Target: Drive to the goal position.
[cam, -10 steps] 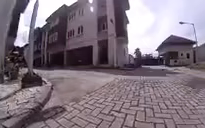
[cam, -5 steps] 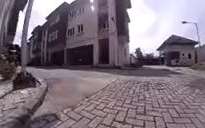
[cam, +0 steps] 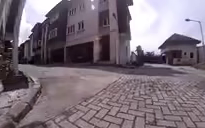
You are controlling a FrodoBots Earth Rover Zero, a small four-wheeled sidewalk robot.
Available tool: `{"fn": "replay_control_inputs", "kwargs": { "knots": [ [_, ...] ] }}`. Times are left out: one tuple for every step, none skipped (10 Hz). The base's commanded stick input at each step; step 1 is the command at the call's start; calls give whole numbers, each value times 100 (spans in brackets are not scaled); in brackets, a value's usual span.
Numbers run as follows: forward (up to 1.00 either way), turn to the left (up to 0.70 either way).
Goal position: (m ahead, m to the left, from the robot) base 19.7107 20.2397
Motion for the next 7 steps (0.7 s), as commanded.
{"fn": "replay_control_inputs", "kwargs": {
  "knots": [
    [50,50],
    [50,48],
    [50,0],
    [50,0],
    [50,0],
    [50,0],
    [50,0]
  ]
}}
